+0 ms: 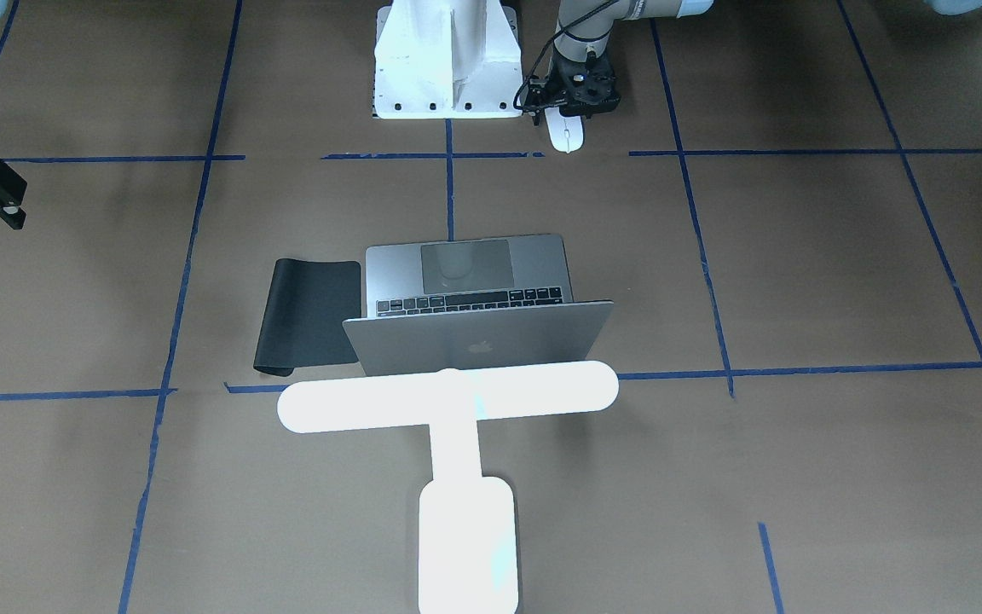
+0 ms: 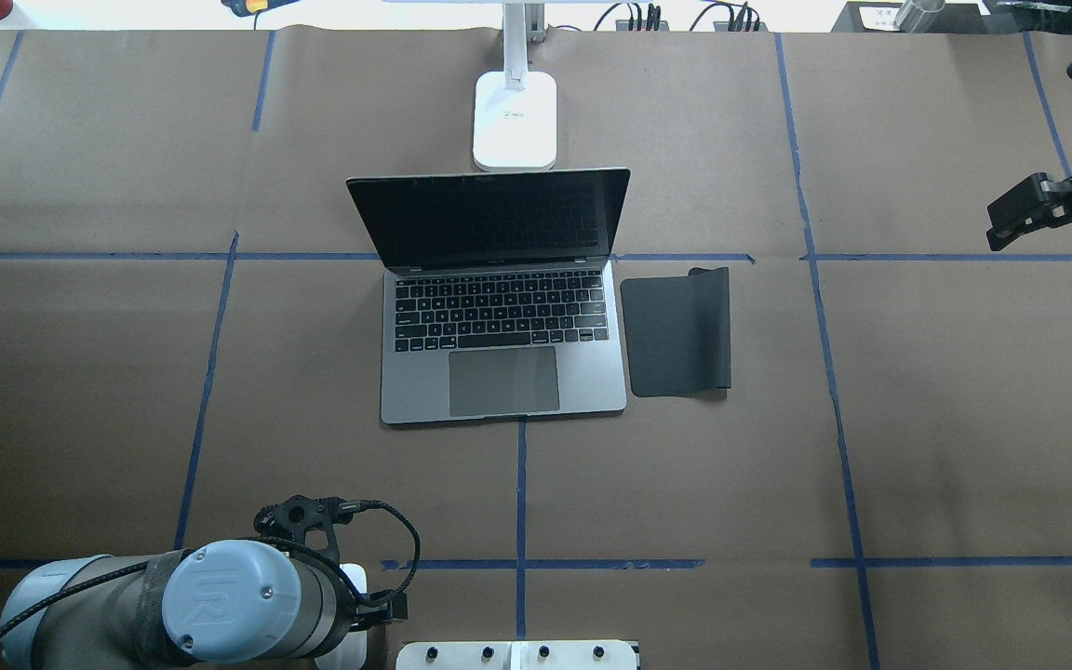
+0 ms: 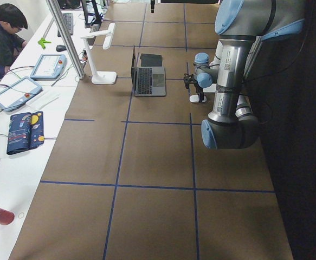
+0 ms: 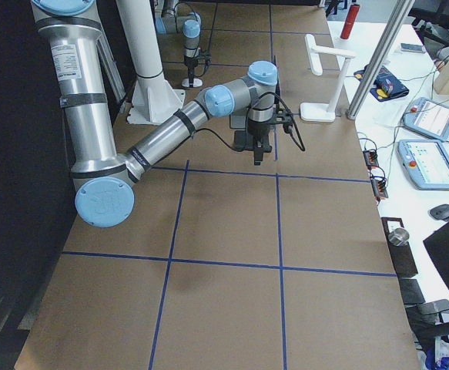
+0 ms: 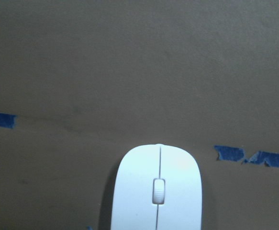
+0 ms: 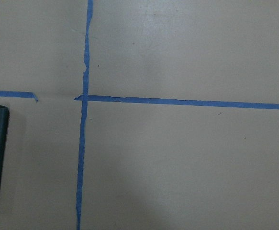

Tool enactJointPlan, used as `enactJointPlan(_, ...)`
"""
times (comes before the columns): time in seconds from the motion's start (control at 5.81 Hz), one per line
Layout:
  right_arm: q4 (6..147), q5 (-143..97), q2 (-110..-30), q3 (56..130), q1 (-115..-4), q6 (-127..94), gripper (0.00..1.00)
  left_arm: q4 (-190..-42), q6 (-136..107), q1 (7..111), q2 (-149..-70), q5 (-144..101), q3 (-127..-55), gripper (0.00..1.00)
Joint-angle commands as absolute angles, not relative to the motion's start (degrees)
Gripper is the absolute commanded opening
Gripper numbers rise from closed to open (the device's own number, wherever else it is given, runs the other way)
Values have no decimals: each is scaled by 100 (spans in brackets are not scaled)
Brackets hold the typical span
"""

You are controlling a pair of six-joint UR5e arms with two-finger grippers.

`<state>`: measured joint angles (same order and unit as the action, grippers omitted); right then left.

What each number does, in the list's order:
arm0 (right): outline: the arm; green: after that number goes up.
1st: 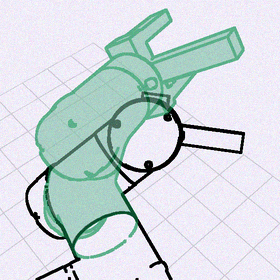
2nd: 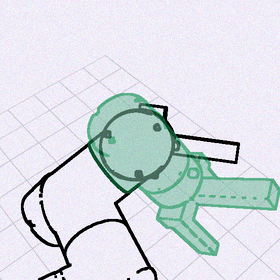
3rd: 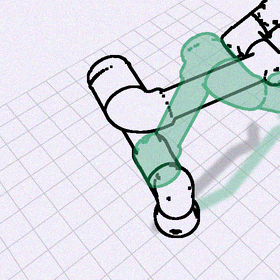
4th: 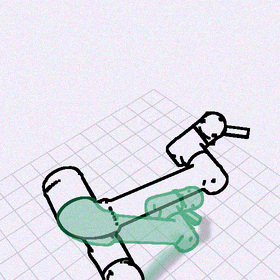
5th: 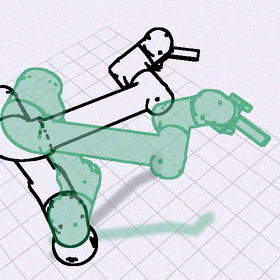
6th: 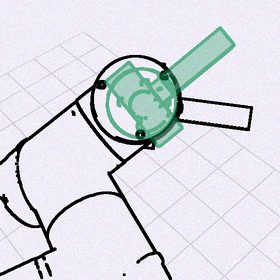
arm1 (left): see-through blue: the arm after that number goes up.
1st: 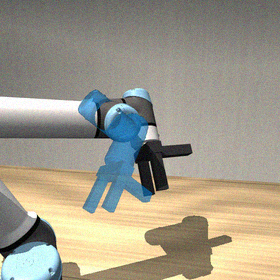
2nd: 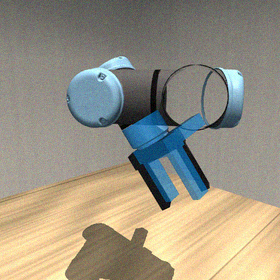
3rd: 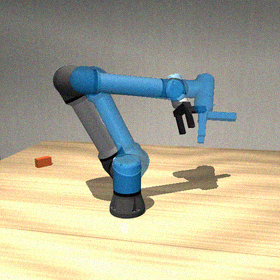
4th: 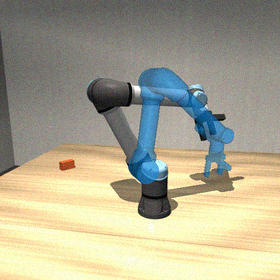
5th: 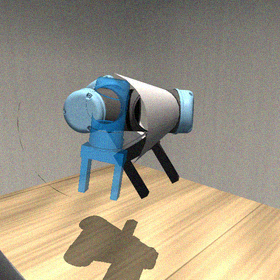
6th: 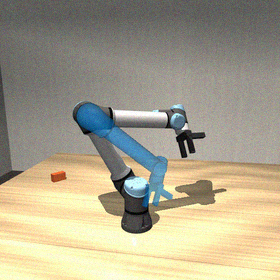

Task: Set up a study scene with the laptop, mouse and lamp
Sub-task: 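Grasp the white mouse with the left gripper while the right arm withdraws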

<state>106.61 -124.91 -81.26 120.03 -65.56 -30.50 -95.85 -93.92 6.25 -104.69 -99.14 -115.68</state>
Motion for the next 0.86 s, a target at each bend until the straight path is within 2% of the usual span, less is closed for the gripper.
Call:
enactJointPlan(0.0,10661,-12498,-8130,12015,-6557,-3050,100,-9694,-9413,668,-10485,-9905,-11540,100)
enactJointPlan(0.34,10661,-12498,-8121,11997,-6557,-3050,100,-9677,-9396,738,-10477,-9888,-11566,64)
enactJointPlan(0.52,10661,-12498,-8121,11997,-6557,-3050,100,-9659,-9404,764,-10477,-9896,-11601,49)
enactJointPlan(0.69,10661,-12498,-8130,12006,-6557,-3050,100,-9624,-9404,860,-10459,-9931,-11689,21)
